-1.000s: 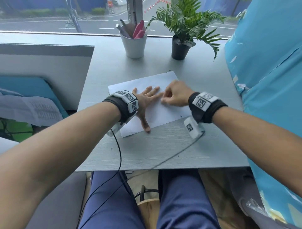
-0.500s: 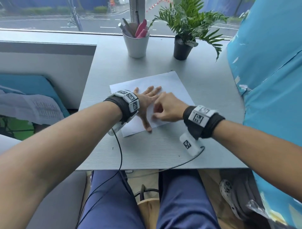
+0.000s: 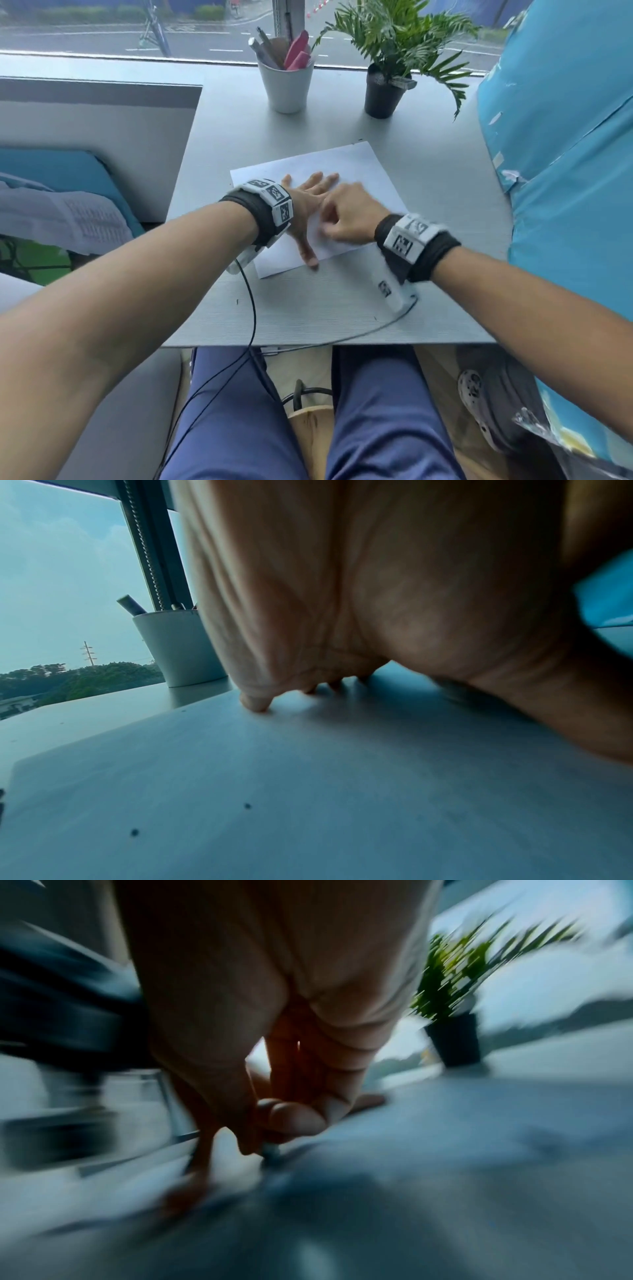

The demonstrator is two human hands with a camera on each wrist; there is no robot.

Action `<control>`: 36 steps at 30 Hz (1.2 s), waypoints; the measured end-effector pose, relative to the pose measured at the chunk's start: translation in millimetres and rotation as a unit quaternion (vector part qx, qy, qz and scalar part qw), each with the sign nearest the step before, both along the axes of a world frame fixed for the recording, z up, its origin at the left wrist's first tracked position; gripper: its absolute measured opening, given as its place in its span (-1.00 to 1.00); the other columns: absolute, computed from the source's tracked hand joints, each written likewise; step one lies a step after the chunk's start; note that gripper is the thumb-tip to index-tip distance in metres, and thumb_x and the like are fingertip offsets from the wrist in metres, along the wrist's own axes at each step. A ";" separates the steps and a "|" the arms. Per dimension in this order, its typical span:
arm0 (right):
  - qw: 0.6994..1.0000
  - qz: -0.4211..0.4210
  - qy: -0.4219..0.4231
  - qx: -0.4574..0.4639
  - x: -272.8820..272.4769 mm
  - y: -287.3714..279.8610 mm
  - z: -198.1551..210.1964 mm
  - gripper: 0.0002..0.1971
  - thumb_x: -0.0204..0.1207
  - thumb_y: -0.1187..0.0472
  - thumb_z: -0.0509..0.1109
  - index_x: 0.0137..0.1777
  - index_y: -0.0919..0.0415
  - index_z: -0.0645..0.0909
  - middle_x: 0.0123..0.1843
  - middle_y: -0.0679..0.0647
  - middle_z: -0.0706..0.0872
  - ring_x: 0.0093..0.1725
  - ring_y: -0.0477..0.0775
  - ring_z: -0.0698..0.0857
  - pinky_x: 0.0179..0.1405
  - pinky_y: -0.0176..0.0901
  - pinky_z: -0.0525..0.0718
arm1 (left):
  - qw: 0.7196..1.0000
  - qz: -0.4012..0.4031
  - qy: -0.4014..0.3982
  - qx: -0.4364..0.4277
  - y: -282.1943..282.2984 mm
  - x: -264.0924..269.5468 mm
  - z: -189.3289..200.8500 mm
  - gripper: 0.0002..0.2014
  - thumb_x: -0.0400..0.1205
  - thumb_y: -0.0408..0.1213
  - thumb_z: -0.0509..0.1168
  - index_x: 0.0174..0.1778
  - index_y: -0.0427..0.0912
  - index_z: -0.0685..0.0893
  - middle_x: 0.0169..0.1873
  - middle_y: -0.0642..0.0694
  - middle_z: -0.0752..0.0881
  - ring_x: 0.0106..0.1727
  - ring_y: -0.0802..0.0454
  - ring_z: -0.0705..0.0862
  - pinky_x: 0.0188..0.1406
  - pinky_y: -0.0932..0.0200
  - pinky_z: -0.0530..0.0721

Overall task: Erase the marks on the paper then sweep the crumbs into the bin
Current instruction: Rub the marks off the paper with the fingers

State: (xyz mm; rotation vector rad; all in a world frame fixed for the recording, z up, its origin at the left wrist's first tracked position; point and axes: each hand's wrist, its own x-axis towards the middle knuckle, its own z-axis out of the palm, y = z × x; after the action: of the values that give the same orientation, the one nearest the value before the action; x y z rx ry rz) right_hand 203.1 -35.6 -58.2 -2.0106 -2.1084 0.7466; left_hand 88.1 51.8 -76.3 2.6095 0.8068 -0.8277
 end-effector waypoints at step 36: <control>0.998 0.038 0.036 -0.023 2.9 -30.0 -1.4 -0.89 0.40 0.14 0.52 -0.21 0.16 0.82 -0.32 -0.04 0.79 -0.33 -0.11 0.72 -0.28 -0.35 0.68 | 1.000 0.000 0.009 -0.003 -2.1 1.5 2.6 0.63 -0.05 0.32 0.69 0.66 0.25 -0.45 0.63 0.06 -0.55 0.65 -0.05 -0.52 0.52 -0.62 -0.26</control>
State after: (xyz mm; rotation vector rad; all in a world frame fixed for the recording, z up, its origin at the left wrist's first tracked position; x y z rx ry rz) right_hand 206.0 -65.5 -59.6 -1.9040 -2.1572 0.8729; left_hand 89.6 49.8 -73.7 2.6009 0.8081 -0.8523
